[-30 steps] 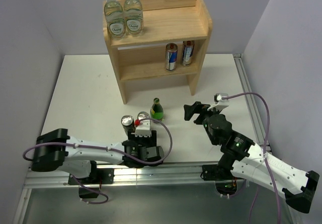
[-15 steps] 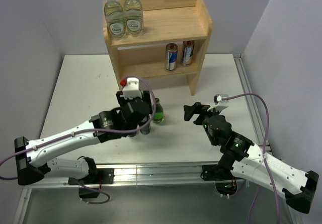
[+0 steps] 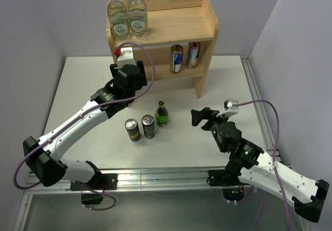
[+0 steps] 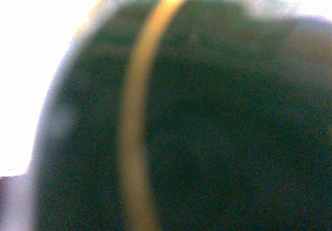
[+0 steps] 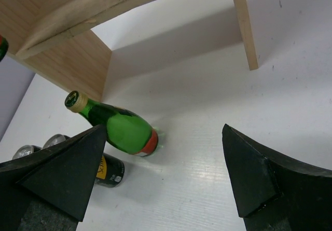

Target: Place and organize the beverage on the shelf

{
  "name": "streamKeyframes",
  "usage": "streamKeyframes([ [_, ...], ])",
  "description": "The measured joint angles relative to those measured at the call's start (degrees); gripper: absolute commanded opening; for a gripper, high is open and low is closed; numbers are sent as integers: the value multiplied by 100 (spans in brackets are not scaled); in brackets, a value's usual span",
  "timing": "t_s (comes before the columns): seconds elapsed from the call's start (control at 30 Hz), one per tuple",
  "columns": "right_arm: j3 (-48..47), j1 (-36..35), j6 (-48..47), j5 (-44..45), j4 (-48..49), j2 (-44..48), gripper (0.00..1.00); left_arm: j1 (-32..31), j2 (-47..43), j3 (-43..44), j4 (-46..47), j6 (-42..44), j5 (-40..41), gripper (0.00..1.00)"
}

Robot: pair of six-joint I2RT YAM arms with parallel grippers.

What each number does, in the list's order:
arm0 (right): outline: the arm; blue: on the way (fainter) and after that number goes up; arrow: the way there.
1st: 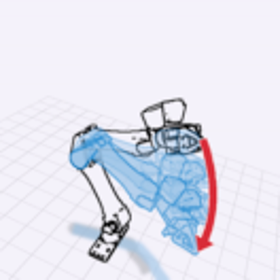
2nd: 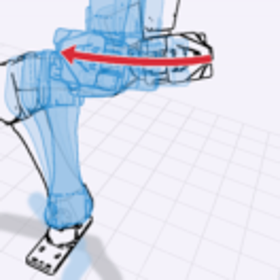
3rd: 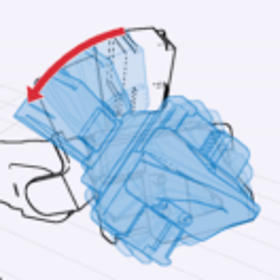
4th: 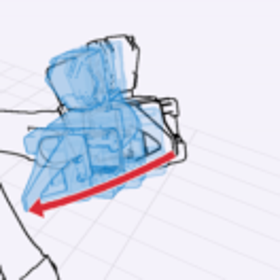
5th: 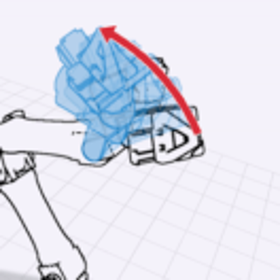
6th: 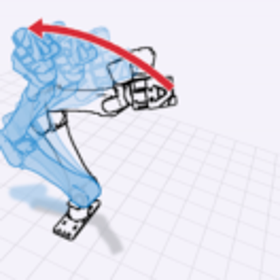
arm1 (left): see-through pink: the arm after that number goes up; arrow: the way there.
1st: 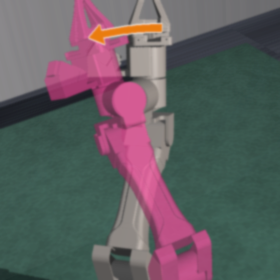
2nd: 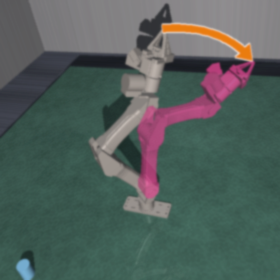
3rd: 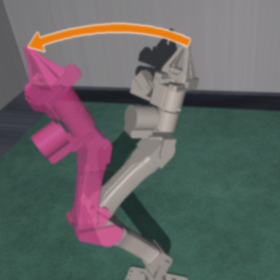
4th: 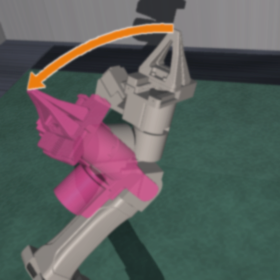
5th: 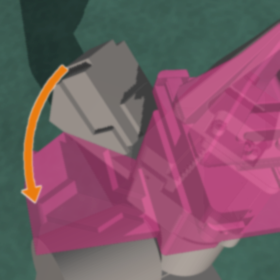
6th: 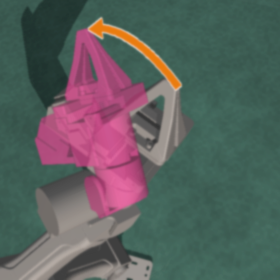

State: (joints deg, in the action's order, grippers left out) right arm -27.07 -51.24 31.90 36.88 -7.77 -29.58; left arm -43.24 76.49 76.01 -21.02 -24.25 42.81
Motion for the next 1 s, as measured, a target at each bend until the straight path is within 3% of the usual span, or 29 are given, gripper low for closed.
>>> streamKeyframes([
  [0.43,197,0,131,24,-81,262,100,369,376,-103,730,175,-221,0],
  [1.0,387,0,186,101,-114,367,100,372,1025,-317,1993,267,439,0],
])
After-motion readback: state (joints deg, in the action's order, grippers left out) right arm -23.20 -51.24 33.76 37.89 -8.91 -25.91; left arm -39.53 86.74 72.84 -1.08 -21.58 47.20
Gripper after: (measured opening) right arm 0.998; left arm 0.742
